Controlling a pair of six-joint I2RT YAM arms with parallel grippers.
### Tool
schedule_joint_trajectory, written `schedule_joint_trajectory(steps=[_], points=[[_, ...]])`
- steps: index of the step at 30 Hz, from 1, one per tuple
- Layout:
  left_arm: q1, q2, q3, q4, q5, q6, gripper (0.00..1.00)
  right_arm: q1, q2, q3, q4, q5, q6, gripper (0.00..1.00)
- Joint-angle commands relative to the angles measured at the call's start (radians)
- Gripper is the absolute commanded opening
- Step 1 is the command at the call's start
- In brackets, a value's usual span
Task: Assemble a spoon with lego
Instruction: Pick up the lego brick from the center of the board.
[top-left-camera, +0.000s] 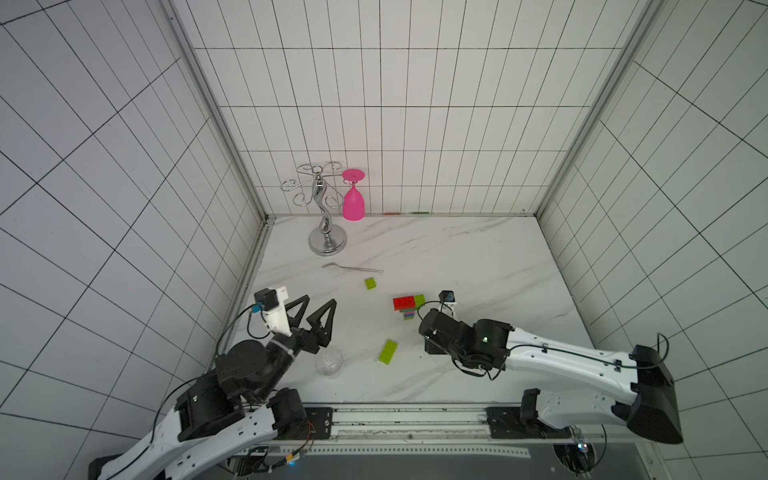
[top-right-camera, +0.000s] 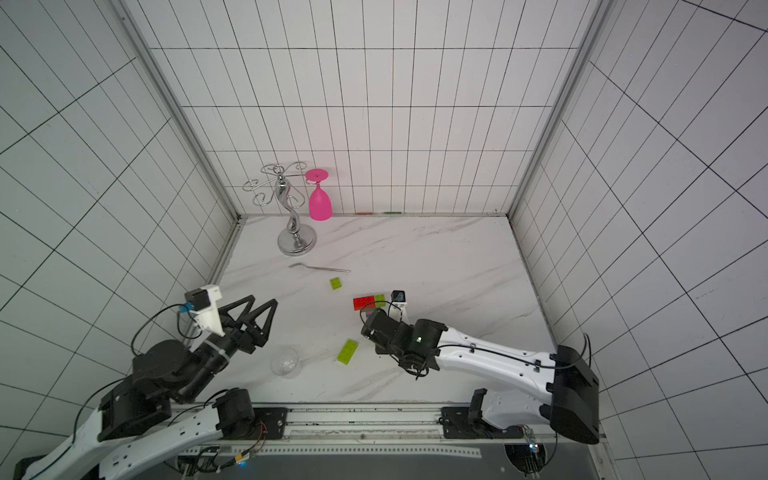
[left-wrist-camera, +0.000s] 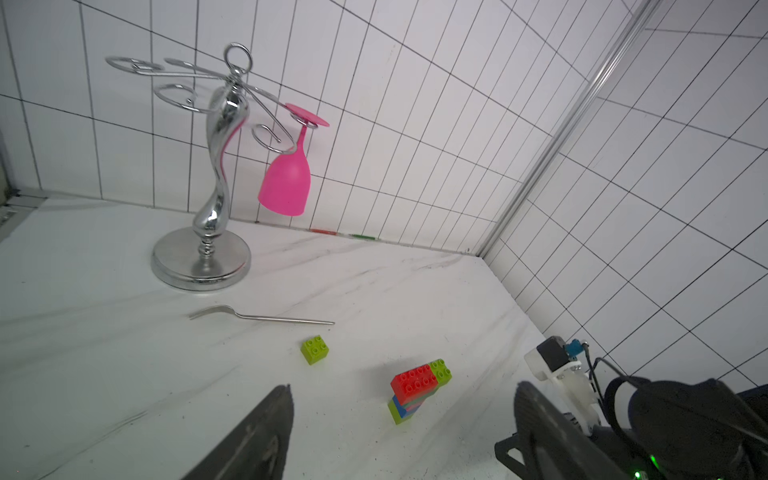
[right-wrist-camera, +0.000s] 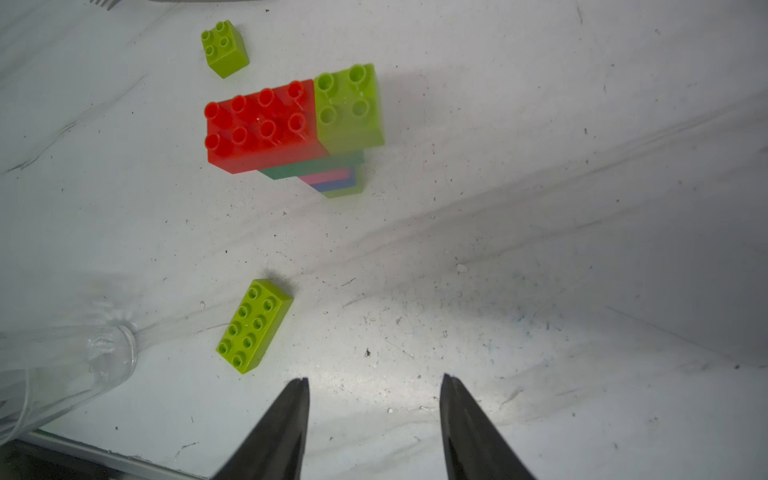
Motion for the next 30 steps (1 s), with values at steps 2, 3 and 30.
schedule_joint_trajectory(steps=[2, 3, 30], points=[[0.000, -0.078, 0.048, -0.210, -0.104, 0.090, 0.83, 0.079, 0.151, 0.152, -0.029, 0.063, 0.289, 0.53], [0.000, -0.096, 0.050, -0.227, -0.118, 0.103, 0.83, 0.086, 0.194, 0.177, -0.029, 0.049, 0.303, 0.53], [0.002, -0.248, 0.034, -0.261, 0.006, 0.143, 0.83, 0.095, 0.711, 0.538, -0.171, -0.046, 0.439, 0.51]])
